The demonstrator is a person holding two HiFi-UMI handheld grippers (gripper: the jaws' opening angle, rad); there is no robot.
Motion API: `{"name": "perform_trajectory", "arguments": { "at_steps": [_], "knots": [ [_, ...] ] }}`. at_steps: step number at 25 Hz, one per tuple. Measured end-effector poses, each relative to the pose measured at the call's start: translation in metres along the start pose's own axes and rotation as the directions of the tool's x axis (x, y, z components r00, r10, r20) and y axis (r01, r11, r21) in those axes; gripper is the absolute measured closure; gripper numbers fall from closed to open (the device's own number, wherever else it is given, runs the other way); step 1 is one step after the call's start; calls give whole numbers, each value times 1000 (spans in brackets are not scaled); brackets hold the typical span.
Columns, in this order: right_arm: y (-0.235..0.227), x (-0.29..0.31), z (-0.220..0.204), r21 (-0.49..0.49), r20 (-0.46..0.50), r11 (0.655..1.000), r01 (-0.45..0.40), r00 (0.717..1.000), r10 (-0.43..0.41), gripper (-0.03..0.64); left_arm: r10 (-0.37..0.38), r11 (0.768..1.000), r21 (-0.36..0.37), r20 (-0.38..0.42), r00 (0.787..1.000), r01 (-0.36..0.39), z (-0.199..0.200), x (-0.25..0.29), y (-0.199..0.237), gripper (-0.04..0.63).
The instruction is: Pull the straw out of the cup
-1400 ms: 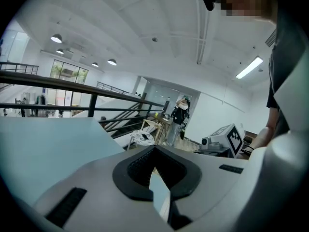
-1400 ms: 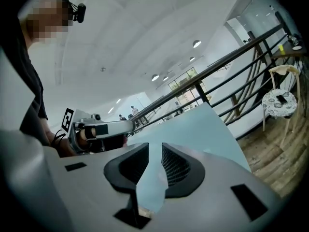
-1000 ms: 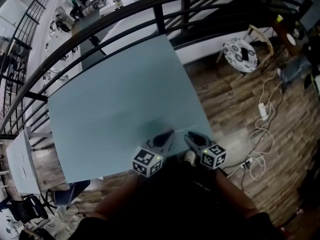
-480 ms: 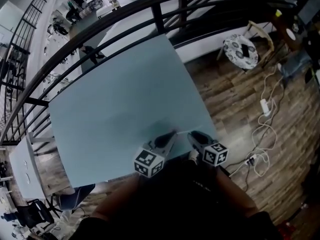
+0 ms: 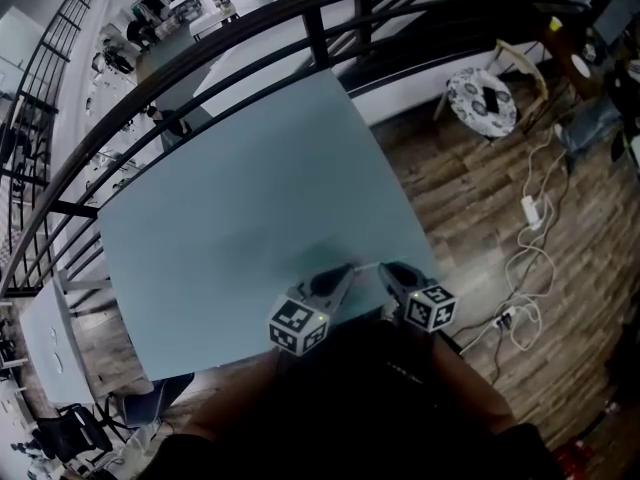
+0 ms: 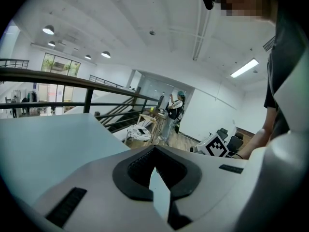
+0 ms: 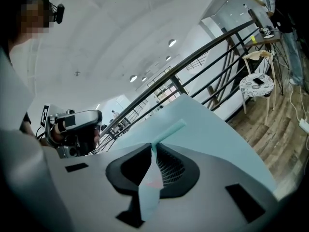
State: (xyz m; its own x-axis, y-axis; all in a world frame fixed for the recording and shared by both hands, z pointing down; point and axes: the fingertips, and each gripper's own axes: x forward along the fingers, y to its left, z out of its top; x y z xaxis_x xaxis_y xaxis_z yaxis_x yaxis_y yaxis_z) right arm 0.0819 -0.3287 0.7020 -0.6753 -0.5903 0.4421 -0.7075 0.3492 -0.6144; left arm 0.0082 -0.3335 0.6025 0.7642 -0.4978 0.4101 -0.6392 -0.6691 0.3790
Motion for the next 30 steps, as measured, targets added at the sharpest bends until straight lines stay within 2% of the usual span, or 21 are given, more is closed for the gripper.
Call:
{"name": "perform_trajectory", "arguments": {
  "at_steps": [8,17,25,30],
  "knots": [
    [10,-3,1,-40,-14,999,-20,1000,19,574,13,1000,-13,16,1000,-13,-1,-5,-2,584],
    [32,-12,10,-130,-52,985,-113,993,107,574,108,994,-39,70,992,-106,-1,-21,-13,583],
    [50,-31,25,-249,-82,950,-189,981,174,574,210,977,-68,131,969,-203,-4,-39,-29,584],
    [56,-49,38,-300,-87,924,-236,972,219,574,282,959,-94,183,942,-268,-2,-44,-41,583]
  ]
}}
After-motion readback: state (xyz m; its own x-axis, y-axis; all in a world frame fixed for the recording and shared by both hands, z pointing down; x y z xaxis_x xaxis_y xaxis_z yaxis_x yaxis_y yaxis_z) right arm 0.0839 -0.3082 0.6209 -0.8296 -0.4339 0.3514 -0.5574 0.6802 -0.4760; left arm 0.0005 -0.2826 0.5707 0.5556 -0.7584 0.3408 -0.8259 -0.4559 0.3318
